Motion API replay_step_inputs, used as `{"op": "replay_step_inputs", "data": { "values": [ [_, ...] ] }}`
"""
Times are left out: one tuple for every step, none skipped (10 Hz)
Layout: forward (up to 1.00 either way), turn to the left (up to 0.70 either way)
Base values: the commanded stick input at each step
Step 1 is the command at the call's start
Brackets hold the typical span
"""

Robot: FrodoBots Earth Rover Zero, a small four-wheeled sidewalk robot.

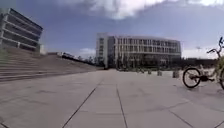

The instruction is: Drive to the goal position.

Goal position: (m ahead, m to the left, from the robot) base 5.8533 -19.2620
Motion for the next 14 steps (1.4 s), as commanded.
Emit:
{"op": "replay_step_inputs", "data": {
  "values": [
    [0.50,0.01],
    [0.50,0.01],
    [0.50,0.01],
    [0.50,0.01],
    [0.50,0.01],
    [0.50,0.01],
    [0.50,0.01],
    [0.50,0.01],
    [0.50,0.01],
    [0.50,0.01],
    [0.50,0.01],
    [0.50,0.01],
    [0.50,0.01],
    [0.50,0.01]
  ]
}}
